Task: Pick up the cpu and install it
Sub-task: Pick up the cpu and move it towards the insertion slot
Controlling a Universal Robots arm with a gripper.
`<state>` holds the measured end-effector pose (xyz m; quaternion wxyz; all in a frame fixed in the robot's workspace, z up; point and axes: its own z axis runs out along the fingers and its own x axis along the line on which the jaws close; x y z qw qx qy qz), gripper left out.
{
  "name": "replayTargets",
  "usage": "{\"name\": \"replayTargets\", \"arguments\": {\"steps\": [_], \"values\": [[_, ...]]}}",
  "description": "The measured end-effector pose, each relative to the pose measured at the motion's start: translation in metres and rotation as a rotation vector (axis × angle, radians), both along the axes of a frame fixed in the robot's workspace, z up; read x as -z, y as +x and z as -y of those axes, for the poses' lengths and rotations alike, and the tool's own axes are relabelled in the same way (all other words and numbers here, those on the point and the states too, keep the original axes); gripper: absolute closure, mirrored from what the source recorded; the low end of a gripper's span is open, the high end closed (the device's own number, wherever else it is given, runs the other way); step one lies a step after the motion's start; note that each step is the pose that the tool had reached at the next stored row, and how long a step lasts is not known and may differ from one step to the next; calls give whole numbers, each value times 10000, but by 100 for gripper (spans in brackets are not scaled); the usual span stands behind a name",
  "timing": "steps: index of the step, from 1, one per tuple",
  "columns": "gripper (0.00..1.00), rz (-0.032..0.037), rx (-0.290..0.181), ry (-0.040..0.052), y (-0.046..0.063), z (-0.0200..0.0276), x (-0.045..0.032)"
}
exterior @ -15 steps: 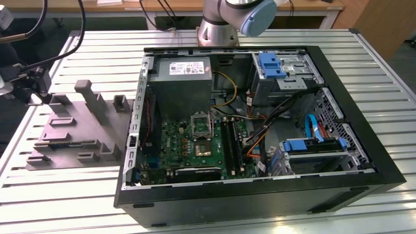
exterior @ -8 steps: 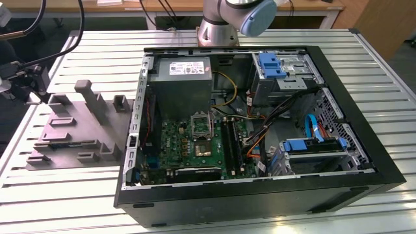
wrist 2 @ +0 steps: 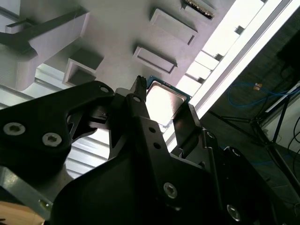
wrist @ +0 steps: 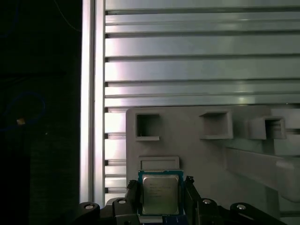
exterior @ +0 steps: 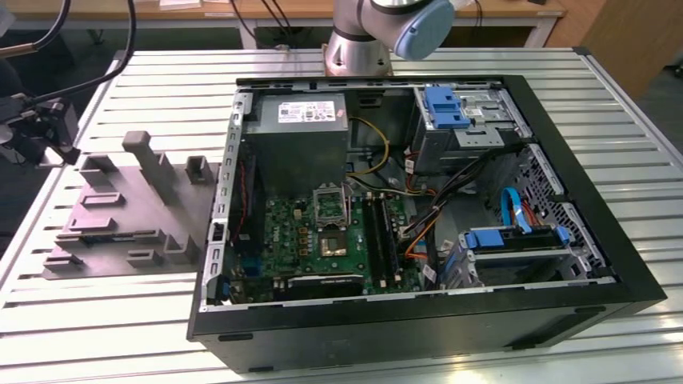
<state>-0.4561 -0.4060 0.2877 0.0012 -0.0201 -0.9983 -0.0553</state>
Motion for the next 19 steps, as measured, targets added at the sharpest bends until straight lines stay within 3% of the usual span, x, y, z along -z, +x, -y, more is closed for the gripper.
{"name": "replayTargets", "arguments": {"steps": [6,19], "values": [[52,0,1,0,0,0,-57],[52,0,1,-58,0,-1,-71]]}}
